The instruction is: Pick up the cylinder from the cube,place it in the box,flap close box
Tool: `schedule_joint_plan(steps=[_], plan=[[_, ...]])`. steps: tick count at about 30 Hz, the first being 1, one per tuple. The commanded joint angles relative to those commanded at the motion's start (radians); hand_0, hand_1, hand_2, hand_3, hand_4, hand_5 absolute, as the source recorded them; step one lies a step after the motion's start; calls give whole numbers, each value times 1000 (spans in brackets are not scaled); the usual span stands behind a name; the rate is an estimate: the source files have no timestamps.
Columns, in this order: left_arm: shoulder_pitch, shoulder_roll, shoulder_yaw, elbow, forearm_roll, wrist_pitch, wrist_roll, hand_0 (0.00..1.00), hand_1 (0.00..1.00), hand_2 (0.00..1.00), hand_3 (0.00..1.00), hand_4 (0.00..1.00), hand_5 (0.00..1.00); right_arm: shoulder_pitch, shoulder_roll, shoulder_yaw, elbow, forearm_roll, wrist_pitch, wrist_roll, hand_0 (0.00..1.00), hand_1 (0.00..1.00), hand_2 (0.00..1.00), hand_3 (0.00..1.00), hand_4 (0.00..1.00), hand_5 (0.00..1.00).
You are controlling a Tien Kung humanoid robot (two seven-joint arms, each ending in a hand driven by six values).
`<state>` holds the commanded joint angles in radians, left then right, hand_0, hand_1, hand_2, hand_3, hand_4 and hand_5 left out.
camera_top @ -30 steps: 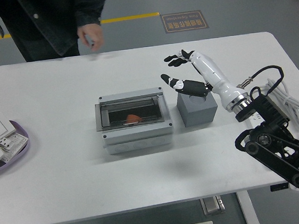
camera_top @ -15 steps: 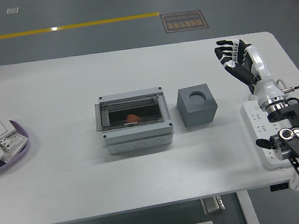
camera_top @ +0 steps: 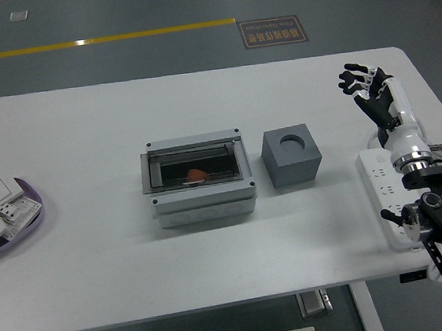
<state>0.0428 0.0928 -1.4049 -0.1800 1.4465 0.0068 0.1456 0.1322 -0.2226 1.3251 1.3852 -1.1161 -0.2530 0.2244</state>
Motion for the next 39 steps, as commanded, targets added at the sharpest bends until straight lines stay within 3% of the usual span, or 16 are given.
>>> schedule_joint_plan(steps=[25,39], plan=[[-2,5,-28,0,26,0,12,575,603,592,619,632,166,-1,16,2,0,-36,32,-35,703,631,626,652,727,417],[1,-16,-50,0,61,-2,14,575,602,592,619,633,166,61,5,-65,-14,-13,57,-16,705,632,625,651,733,422]])
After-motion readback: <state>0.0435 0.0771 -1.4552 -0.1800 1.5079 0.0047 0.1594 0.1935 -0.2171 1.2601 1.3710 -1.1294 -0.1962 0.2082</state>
